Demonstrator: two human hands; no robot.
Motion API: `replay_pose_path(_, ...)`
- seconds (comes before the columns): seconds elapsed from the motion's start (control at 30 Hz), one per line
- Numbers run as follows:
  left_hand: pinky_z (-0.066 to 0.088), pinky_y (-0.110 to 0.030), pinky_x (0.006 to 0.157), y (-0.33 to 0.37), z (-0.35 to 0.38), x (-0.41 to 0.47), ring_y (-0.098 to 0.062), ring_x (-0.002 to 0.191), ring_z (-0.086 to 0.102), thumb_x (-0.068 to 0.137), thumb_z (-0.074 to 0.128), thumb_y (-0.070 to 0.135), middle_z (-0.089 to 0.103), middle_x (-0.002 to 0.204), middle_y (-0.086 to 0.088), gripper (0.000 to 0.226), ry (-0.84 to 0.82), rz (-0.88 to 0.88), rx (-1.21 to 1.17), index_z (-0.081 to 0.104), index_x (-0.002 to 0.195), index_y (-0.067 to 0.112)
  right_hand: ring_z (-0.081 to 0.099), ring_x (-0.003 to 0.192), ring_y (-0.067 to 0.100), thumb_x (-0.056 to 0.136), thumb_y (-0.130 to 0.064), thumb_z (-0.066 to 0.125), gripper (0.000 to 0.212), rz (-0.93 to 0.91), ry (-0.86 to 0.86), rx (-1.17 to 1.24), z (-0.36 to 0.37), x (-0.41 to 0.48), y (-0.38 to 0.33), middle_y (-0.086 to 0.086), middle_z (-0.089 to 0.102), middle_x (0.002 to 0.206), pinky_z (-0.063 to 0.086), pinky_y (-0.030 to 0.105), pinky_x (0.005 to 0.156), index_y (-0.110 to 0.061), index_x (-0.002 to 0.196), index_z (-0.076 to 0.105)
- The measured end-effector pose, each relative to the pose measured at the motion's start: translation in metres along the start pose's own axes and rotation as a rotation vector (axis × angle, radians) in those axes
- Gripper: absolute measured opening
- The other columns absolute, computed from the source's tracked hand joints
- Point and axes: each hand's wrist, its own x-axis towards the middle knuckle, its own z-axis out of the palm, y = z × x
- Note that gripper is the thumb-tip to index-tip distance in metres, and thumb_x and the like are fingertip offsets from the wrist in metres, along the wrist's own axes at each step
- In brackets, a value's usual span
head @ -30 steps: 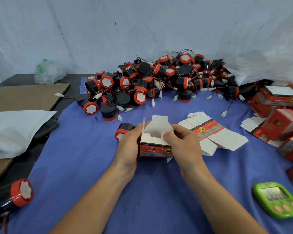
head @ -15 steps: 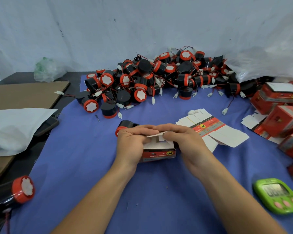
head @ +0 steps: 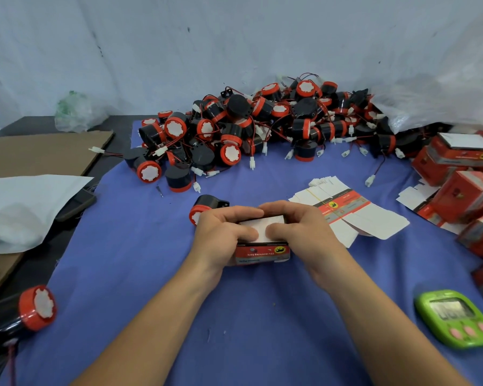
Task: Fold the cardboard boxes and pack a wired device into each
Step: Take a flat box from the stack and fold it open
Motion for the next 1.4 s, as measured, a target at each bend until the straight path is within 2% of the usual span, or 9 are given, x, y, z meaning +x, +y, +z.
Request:
replay_pose_path(0.23,0.058,-0.022,0.066,-0.007,0.005,-0.002,-0.009,0.082,0.074,0.071,0.069,-0.015,0.079,0.085,0.009,0.053,0.138,0.278,0.113,0.082,0.076,0.037,0.068,0.075,0.007,0.077,0.002,0.067,0.035,-0.234,0.150,-0.315,0.006,-0.004,0.001,-0.016,0.073,0.083,0.052,0.019,0.061,-0.031,0.089,0.066)
replay_pose_path(0.37,0.061,-0.033,0.071,-0.002,0.003,-0.004,-0.018,0.085,0.074,0.072,0.066,0.014,0.080,0.089,0.001,0.026,0.177,0.316,-0.034,0.084,0.085,0.028,0.065,0.072,0.007,0.082,-0.032,0.068,0.006,-0.287,0.151,-0.240,0.005,-0.004,-0.003,-0.009,0.072,0.078,0.051,0.024,0.063,-0.029,0.085,0.072)
replay_pose_path(0.5,0.061,-0.036,0.074,-0.001,0.001,-0.004,-0.022,0.087,0.075,0.074,0.063,0.017,0.080,0.093,-0.004,0.024,0.155,0.248,-0.150,0.084,0.084,0.019,0.064,0.081,0.018,0.083,-0.060,0.051,0.043,-0.148,0.088,-0.254,0.001,-0.005,-0.006,0.001,0.071,0.085,0.055,0.048,0.077,-0.026,0.094,0.074)
replay_pose_path(0.67,0.060,-0.031,0.071,-0.003,0.005,-0.007,-0.019,0.085,0.074,0.073,0.063,0.018,0.080,0.092,-0.005,0.026,0.125,0.285,-0.092,0.084,0.088,0.017,0.068,0.077,0.013,0.079,-0.041,0.063,0.021,-0.135,-0.010,-0.223,-0.001,-0.007,-0.011,-0.001,0.073,0.079,0.057,0.035,0.064,-0.038,0.091,0.080)
replay_pose_path(0.8,0.053,-0.017,0.086,-0.004,0.003,-0.009,-0.006,0.112,0.070,0.088,0.056,0.045,0.077,0.117,0.009,0.039,0.192,0.452,-0.149,0.078,0.111,0.022,0.070,0.093,0.003,0.075,-0.015,0.070,0.030,-0.347,0.116,-0.075,-0.003,-0.012,-0.017,-0.004,0.077,0.093,0.053,0.019,0.080,-0.034,0.098,0.080)
replay_pose_path(1.03,0.058,-0.026,0.091,-0.008,0.001,0.001,-0.008,0.108,0.071,0.087,0.056,0.027,0.078,0.110,0.009,0.030,0.201,0.377,-0.048,0.077,0.109,0.028,0.047,0.130,0.007,0.071,0.009,0.071,0.075,-0.628,0.034,-0.740,0.011,-0.017,-0.007,-0.014,0.060,0.144,0.025,0.005,0.111,-0.027,0.135,0.067)
replay_pose_path(1.13,0.058,-0.022,0.084,-0.007,-0.003,0.003,-0.001,0.098,0.072,0.085,0.056,0.020,0.078,0.099,0.019,0.033,0.176,0.420,0.208,0.076,0.099,0.042,0.039,0.138,0.018,0.071,-0.007,0.080,0.076,-0.549,0.071,-0.896,0.014,-0.016,-0.004,-0.006,0.052,0.154,0.027,0.026,0.118,-0.028,0.141,0.060)
replay_pose_path(1.3,0.046,-0.009,0.069,-0.009,-0.008,0.003,-0.002,0.080,0.063,0.089,0.055,0.025,0.072,0.091,0.013,0.036,0.372,0.533,0.364,0.072,0.107,0.051,0.063,0.099,0.031,0.051,-0.004,0.084,0.047,-0.604,0.288,-1.111,0.010,-0.014,-0.004,0.005,0.070,0.084,0.020,0.036,0.119,-0.015,0.096,0.073)
replay_pose_path(1.4,0.035,-0.007,0.086,-0.003,-0.024,0.010,-0.007,0.105,0.052,0.086,0.058,0.013,0.065,0.112,0.012,0.045,0.574,0.663,0.647,0.070,0.125,0.033,0.049,0.084,0.029,0.054,0.002,0.066,0.033,-0.695,0.319,-1.086,0.016,-0.018,-0.008,-0.002,0.058,0.071,0.033,0.037,0.104,-0.015,0.082,0.057)
